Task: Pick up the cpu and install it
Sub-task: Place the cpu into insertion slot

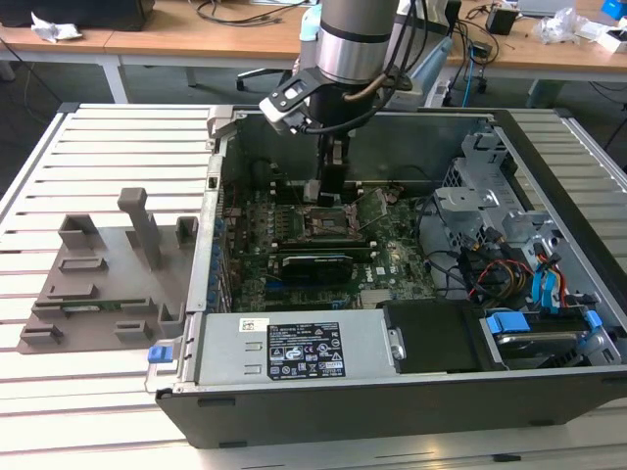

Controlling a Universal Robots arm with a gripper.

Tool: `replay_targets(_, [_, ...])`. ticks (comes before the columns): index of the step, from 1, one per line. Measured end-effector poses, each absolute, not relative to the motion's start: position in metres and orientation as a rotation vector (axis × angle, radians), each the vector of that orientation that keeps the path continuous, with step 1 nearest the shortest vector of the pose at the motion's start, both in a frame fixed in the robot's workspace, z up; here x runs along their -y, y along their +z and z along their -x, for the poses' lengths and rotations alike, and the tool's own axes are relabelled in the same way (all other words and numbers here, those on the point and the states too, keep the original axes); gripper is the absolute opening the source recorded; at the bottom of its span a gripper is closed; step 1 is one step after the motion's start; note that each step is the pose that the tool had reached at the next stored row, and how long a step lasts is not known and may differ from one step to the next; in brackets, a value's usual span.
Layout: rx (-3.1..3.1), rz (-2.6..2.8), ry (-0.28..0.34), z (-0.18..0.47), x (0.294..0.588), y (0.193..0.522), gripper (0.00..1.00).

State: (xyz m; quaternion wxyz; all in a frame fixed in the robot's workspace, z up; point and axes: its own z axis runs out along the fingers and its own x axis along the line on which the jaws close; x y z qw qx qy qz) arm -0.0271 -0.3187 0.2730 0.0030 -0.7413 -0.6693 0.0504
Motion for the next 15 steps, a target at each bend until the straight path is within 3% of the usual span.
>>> replay_targets(4, [2.076,2.345,0.160,0.0271,0.3187,0.2730,0.55])
replay_targets(8, [2.044,2.298,0.075,0.0271,0.3187,0.2730,0.55])
replay_targets(15, [2.061,2.280,0.073,0.0271,0.3187,0.2730,0.55])
